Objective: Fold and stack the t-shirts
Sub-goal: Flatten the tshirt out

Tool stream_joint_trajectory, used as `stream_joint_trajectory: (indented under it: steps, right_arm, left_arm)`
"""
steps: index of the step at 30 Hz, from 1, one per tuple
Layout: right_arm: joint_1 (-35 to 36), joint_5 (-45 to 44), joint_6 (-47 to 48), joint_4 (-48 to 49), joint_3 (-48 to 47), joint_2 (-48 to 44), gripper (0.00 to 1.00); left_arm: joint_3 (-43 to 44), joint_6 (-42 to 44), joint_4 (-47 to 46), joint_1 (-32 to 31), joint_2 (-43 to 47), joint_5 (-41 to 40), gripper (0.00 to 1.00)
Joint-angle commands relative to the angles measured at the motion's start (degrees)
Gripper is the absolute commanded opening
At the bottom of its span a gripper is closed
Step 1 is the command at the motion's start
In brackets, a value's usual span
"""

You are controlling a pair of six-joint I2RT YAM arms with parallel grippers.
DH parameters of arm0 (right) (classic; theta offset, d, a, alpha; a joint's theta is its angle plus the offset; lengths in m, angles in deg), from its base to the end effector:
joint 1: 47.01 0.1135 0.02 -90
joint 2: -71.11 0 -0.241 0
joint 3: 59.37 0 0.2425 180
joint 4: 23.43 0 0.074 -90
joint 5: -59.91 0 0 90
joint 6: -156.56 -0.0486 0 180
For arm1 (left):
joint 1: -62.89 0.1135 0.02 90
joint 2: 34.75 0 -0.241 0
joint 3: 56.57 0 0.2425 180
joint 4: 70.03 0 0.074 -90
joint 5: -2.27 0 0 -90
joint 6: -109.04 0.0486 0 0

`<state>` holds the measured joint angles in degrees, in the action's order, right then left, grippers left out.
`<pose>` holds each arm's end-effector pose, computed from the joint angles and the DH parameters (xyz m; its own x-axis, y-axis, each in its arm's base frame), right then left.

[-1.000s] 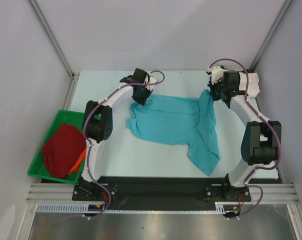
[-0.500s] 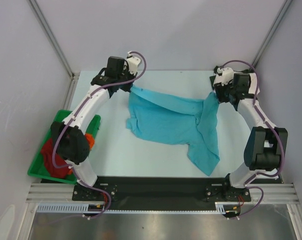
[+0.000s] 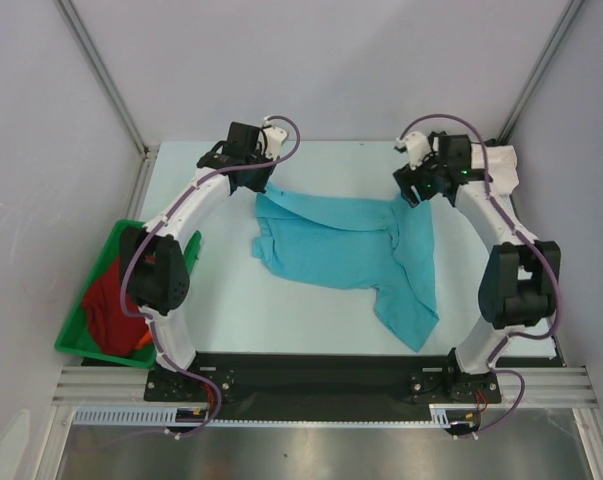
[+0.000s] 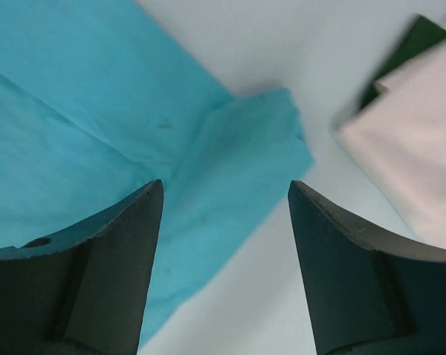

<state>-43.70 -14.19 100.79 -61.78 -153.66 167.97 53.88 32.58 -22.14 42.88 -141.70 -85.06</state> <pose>0.3809 0.0354 0.2628 -0.3932 -0.5646 -0.7257 -0.5846 0.7627 -0.2767 0.3938 -0.1458 0.2731 -0.5517 0.4498 -0.7024 0.5166 0.8454 0.1356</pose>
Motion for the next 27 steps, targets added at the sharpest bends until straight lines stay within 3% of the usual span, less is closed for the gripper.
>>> stream_joint_trajectory:
  steps: [1, 4, 13, 27]
  right_arm:
    - [2.14, 1.16, 0.14, -4.36, -4.4, 7.97, 0.74]
    - [2.31, 0.1, -2.24, -3.57, -9.85, 14.38, 0.79]
    - [3.1, -5.79, -2.69, -4.18, -23.12, 25.74, 0.81]
    - [3.81, -6.76, -1.81, -8.93, -22.35, 28.65, 0.73]
  left_arm:
    - [1.09, 0.0, -1.31, -0.03, 0.35, -0.83, 0.01]
    - [0.65, 0.08, -1.31, -0.03, 0.43, -1.27, 0.0]
    - [0.48, 0.7, -1.13, -0.03, -0.53, -1.97, 0.0]
    - [3.11, 0.7, -1.13, -0.03, -3.08, -2.5, 0.01]
